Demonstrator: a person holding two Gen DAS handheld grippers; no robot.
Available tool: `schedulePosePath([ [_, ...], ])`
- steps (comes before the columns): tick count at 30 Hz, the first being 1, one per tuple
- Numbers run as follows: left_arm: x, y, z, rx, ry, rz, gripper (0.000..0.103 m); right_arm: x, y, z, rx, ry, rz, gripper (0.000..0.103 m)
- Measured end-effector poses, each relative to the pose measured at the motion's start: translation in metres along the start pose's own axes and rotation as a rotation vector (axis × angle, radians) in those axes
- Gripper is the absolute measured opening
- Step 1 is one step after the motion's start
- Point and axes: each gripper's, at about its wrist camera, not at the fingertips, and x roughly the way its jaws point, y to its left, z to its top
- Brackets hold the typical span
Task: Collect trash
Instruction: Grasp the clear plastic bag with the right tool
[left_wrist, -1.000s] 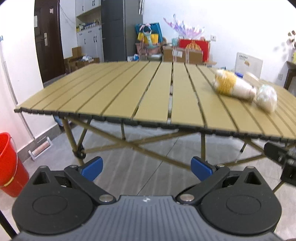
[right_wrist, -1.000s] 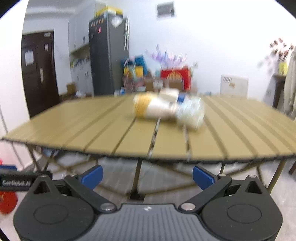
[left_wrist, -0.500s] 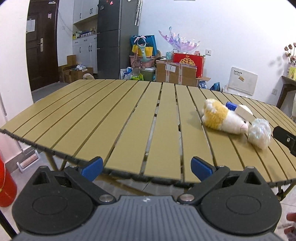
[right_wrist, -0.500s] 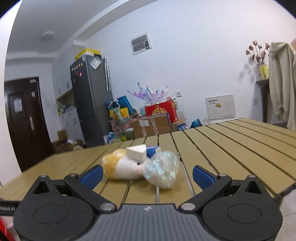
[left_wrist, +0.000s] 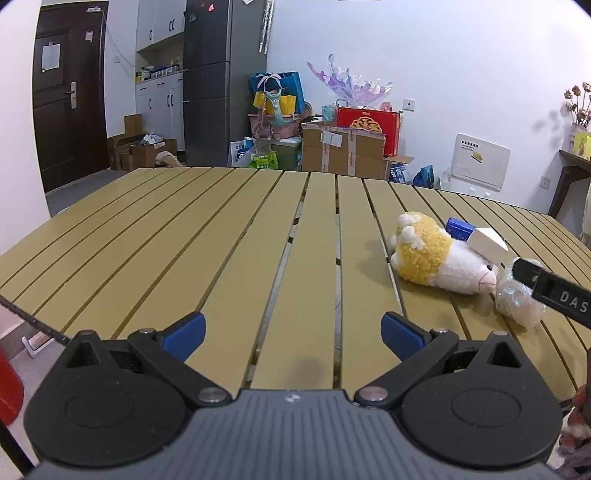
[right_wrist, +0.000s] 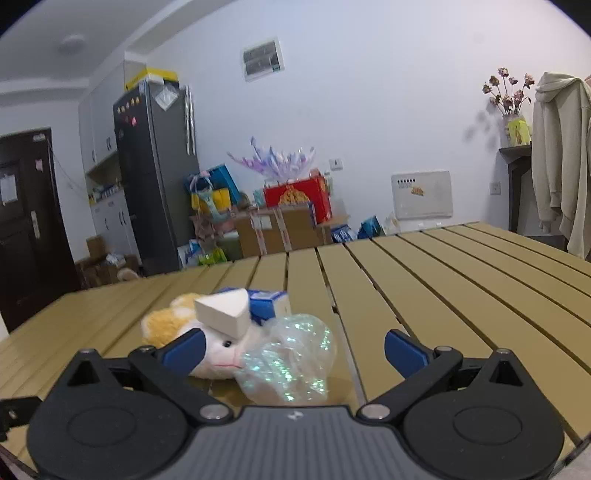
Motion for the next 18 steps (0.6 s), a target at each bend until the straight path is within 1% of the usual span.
schedulePosePath([
  [2,0.003,-0.002,0.000,0.004,-0.002,-0.002,0.103,0.007,-0.004,-0.001,0.019,0.021,0.015,0.099],
  [4,0.006,-0.004,0.000,0.002,0.001,-0.006,0.103,0.015,-0.007,-0.003,0.015,0.045,0.012,0.087],
  [5,0.007,-0.005,0.000,0.001,0.004,-0.009,0.103,0.018,-0.008,-0.003,0.013,0.054,0.012,0.084],
  [7,0.010,-0.007,-0.001,0.003,0.011,-0.014,0.103,0.024,-0.011,-0.003,0.022,0.071,0.016,0.070],
  [8,0.011,-0.009,-0.002,0.006,0.015,-0.016,0.103,0.027,-0.012,-0.002,0.028,0.082,0.020,0.065],
  [9,0.013,-0.010,-0.003,0.007,0.021,-0.019,0.103,0.029,-0.013,-0.002,0.031,0.091,0.022,0.054],
  [10,0.014,-0.011,-0.004,0.008,0.026,-0.021,0.103,0.030,-0.013,-0.001,0.025,0.099,0.021,0.048],
  [11,0.015,-0.012,-0.004,0.010,0.032,-0.026,0.103,0.029,-0.012,-0.002,0.019,0.103,0.024,0.048],
  [13,0.015,-0.014,-0.005,0.011,0.032,-0.027,0.103,0.029,-0.013,-0.003,0.011,0.108,0.055,0.041],
  [15,0.014,-0.015,-0.005,0.011,0.029,-0.030,0.103,0.030,-0.017,-0.003,0.025,0.103,0.070,0.038],
  [18,0.012,-0.021,-0.005,0.019,0.022,-0.043,0.103,0.029,-0.024,-0.001,0.065,0.097,0.098,0.036],
])
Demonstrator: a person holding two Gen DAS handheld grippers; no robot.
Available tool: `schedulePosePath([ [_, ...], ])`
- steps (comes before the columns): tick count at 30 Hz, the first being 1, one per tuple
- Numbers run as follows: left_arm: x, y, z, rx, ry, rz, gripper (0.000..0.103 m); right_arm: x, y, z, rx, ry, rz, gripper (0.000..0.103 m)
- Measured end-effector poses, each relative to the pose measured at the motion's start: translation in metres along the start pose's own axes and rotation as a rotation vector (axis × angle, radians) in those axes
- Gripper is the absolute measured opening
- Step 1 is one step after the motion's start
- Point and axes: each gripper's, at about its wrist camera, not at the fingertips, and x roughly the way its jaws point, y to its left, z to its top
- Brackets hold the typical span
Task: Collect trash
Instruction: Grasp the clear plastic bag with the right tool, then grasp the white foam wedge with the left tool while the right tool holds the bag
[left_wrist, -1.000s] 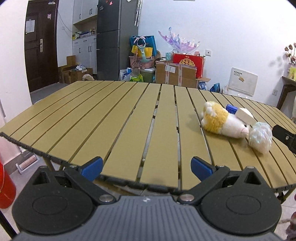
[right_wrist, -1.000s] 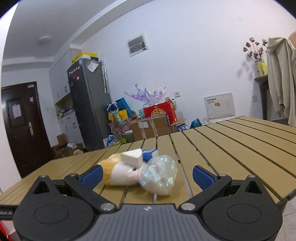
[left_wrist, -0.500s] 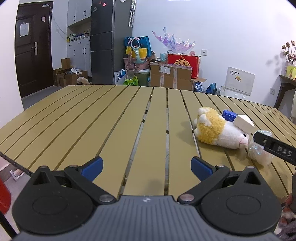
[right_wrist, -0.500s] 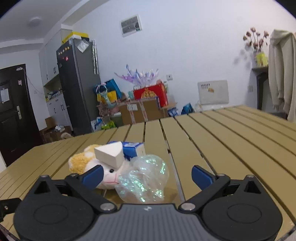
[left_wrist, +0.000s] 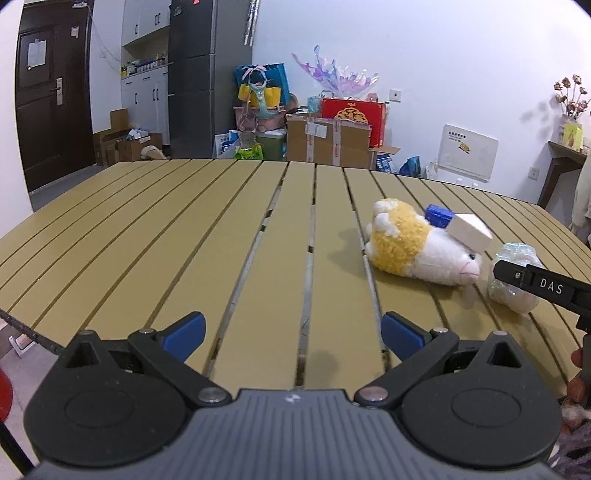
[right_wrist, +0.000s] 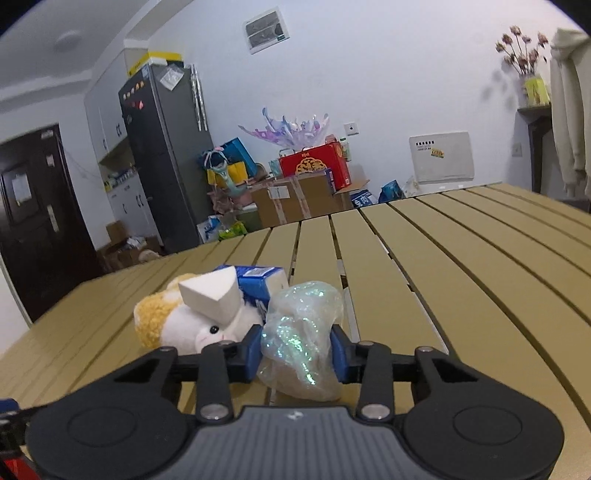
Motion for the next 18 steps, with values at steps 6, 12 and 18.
schedulePosePath([
  [6,-0.002,-0.021,0.009,0.021,-0.037,-0.029,0.103,-0.008,-0.014,0.008,0.000,-0.037,-0.016,0.036],
  [12,0.014,-0.054,0.026,0.037,-0.034,-0.070,0.103,-0.016,-0.034,0.020,0.032,-0.071,0.011,0.035],
  [18,0.027,-0.101,0.044,0.114,-0.083,-0.058,0.103,-0.017,-0.052,0.029,0.063,-0.088,0.009,0.035],
])
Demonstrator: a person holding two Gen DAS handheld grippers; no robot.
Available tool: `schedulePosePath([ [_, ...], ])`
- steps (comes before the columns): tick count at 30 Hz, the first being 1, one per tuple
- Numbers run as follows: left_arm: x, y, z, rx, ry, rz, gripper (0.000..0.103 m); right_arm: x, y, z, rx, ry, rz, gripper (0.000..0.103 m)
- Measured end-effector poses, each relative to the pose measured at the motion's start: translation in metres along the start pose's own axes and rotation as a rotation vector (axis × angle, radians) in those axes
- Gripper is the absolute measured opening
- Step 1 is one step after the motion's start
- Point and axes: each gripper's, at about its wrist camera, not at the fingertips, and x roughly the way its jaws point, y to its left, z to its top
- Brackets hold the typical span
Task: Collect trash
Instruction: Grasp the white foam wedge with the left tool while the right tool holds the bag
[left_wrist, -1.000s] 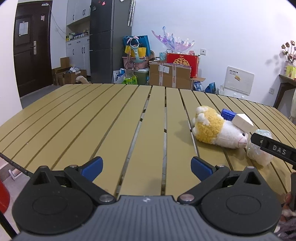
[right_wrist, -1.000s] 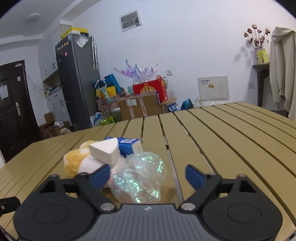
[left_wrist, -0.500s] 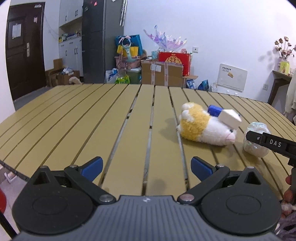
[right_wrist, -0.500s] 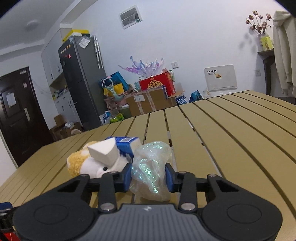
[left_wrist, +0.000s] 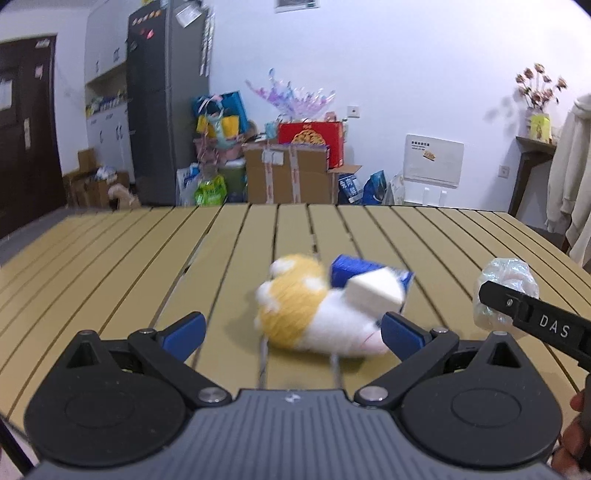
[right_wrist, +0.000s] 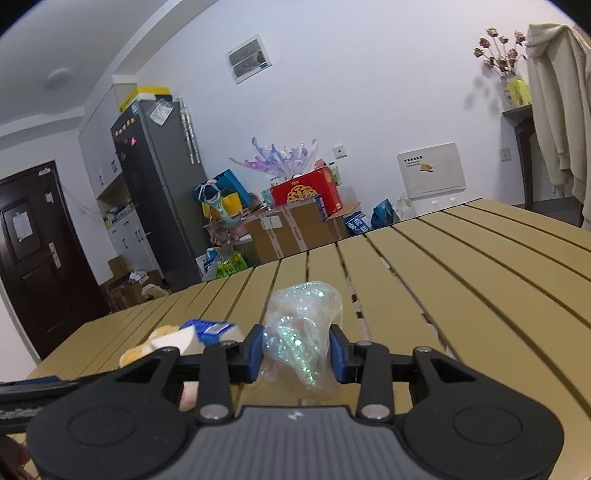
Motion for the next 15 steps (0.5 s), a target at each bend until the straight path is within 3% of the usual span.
schedulePosePath([
  [8,0.031,-0.037,0.014,0.015,0.015,-0.034,0.103,0.005,-0.018,0.012,-0.005,-0.018,-0.002,0.035],
  [12,0.042,-0.050,0.014,0.067,0.007,-0.010,0.100,0.007,-0.023,0.011,0.000,-0.020,0.007,0.035],
  [13,0.044,-0.051,0.012,0.082,0.003,-0.001,0.097,0.007,-0.025,0.011,0.002,-0.021,0.011,0.035],
  [14,0.047,-0.053,0.011,0.096,0.005,0.004,0.085,0.007,-0.025,0.012,0.006,-0.023,0.014,0.035],
  [15,0.049,-0.055,0.009,0.106,0.011,0.001,0.062,0.007,-0.027,0.012,0.011,-0.024,0.018,0.035],
])
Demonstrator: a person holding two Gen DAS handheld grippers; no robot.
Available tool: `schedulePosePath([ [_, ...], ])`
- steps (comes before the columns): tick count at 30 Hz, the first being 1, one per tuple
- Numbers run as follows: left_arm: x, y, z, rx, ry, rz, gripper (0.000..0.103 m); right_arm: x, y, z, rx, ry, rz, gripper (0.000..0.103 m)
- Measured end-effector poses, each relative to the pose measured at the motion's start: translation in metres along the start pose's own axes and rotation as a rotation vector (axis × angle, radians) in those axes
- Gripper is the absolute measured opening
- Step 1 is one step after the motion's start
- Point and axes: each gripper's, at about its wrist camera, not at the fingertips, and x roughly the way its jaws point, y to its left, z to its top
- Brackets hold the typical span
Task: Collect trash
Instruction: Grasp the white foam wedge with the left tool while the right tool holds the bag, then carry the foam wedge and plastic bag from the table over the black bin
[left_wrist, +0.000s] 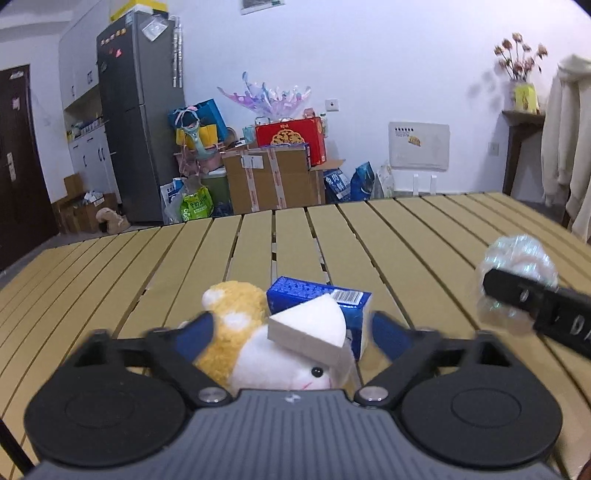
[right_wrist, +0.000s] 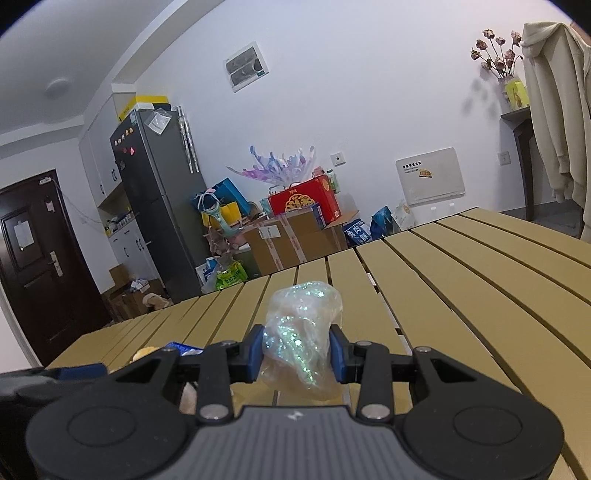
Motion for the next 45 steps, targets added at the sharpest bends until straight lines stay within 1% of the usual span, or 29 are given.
schedulePosePath([
  [2,0.006,-0.002,-0.001,0.019,0.019,-0.012,0.038,0.002,-0.003,0.000,0.007,0.001,0.007,0.035],
  [5,0.003,-0.001,-0.004,0.018,-0.001,-0.020,0.035,0.005,-0.002,-0.003,0.002,0.009,0.015,0.035],
  [11,-0.004,0.004,-0.007,0.002,0.004,-0.021,0.035,0.003,0.009,-0.006,-0.028,0.016,0.030,0.035],
  [14,-0.009,0.005,-0.004,-0.002,0.003,-0.016,0.035,0.000,0.016,-0.006,-0.053,0.017,0.033,0.035],
  [17,-0.017,0.013,-0.003,-0.009,0.005,-0.008,0.035,-0.006,0.023,-0.005,-0.069,0.014,0.040,0.035],
  [20,-0.028,0.025,-0.002,-0.036,0.009,-0.005,0.035,-0.018,0.030,-0.001,-0.094,0.006,0.045,0.035],
  [26,-0.058,0.045,0.002,-0.059,0.001,0.021,0.035,-0.044,0.045,0.006,-0.110,-0.009,0.066,0.035],
  [30,-0.081,0.057,0.000,-0.069,-0.002,0.026,0.035,-0.067,0.061,0.007,-0.170,-0.006,0.071,0.035],
  [33,-0.100,0.067,-0.003,-0.087,0.003,0.013,0.035,-0.087,0.068,0.006,-0.207,-0.010,0.056,0.035],
  [40,-0.145,0.087,-0.019,-0.110,0.011,0.011,0.035,-0.136,0.082,-0.002,-0.271,0.034,0.062,0.034],
  [45,-0.174,0.100,-0.036,-0.126,0.027,0.007,0.035,-0.171,0.095,-0.012,-0.301,0.048,0.066,0.034],
])
